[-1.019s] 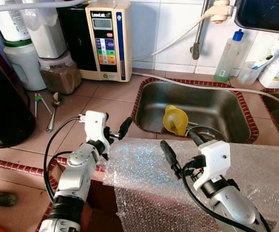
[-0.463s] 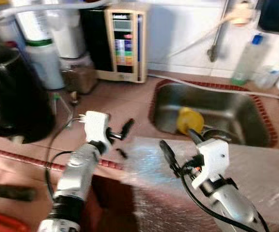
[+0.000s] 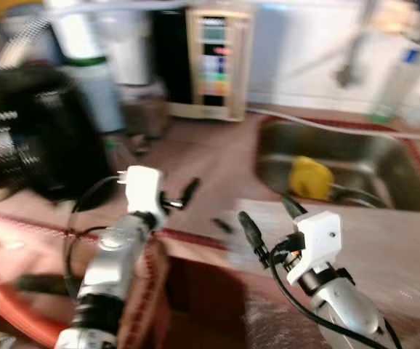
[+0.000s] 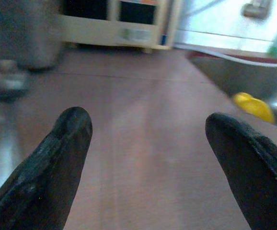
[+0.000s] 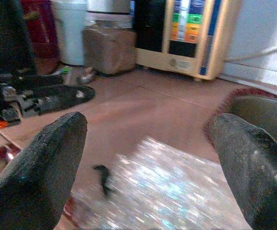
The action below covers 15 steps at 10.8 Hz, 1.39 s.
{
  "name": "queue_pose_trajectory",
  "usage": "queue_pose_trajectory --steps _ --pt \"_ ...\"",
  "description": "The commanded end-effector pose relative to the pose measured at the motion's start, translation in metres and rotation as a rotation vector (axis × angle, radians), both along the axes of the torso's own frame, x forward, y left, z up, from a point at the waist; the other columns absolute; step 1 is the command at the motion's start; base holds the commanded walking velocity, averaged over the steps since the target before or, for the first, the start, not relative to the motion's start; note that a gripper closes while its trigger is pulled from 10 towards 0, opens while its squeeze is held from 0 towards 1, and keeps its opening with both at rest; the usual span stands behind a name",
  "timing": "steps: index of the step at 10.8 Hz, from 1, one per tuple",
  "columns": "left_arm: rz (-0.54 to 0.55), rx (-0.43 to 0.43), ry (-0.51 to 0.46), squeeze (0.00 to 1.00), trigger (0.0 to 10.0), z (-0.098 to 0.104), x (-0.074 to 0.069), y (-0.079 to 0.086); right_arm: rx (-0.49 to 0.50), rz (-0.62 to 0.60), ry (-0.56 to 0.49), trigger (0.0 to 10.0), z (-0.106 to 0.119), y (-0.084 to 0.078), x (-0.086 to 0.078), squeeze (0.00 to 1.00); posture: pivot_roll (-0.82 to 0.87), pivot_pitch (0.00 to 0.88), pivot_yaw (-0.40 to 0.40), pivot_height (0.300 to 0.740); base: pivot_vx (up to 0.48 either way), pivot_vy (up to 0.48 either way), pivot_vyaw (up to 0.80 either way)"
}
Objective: Kitchen organization
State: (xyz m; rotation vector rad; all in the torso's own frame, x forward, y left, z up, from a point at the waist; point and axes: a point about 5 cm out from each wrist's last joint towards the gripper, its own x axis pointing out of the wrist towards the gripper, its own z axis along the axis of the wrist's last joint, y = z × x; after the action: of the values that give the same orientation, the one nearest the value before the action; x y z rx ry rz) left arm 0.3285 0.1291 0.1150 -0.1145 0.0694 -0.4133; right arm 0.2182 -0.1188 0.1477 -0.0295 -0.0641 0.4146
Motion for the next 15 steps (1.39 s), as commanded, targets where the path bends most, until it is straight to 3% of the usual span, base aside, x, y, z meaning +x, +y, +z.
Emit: queue_pose_trajectory --steps 1,4,6,8,11,12,15 --pt "-0.022 -0.001 -0.003 0.00 10.0 0.000 -0.001 -0.009 -0.012 -0.002 -0.017 10.0 0.004 -0.002 0.001 0.00 -0.04 0.000 0.065 0.740 0.000 0.000 0.00" --pt "-0.010 0.013 -0.014 0.00 10.0 0.000 0.002 -0.018 -0.013 0.008 -0.019 10.0 0.004 -0.002 0.002 0.00 -0.04 0.000 0.057 0.740 0.000 0.000 0.00" --pt "0.033 0.053 -0.032 0.00 10.0 -0.001 0.013 -0.020 -0.011 0.070 0.008 10.0 0.004 0.003 -0.002 0.00 -0.04 0.000 0.052 0.740 0.000 0.000 0.00" --pt "0.174 0.098 -0.054 0.00 10.0 0.009 0.037 -0.008 -0.023 0.110 0.040 10.0 0.004 0.004 -0.013 0.00 -0.09 0.000 0.051 0.740 0.000 0.000 0.00" --pt "0.303 0.119 -0.045 0.00 10.0 0.018 0.055 0.006 -0.031 0.095 0.059 10.0 0.006 0.003 -0.023 0.00 -0.14 0.000 0.067 0.740 0.000 0.000 0.00" --pt "0.330 0.114 -0.017 1.00 10.0 0.016 0.056 0.010 -0.032 0.087 0.058 10.0 0.008 0.003 -0.025 0.00 -0.15 0.000 0.075 0.740 0.000 0.000 0.00" --pt "0.439 0.146 0.046 1.00 10.0 0.011 0.059 0.019 0.003 0.076 0.057 10.0 0.011 0.010 -0.028 0.00 -0.13 0.036 0.093 0.740 0.000 0.000 0.00"
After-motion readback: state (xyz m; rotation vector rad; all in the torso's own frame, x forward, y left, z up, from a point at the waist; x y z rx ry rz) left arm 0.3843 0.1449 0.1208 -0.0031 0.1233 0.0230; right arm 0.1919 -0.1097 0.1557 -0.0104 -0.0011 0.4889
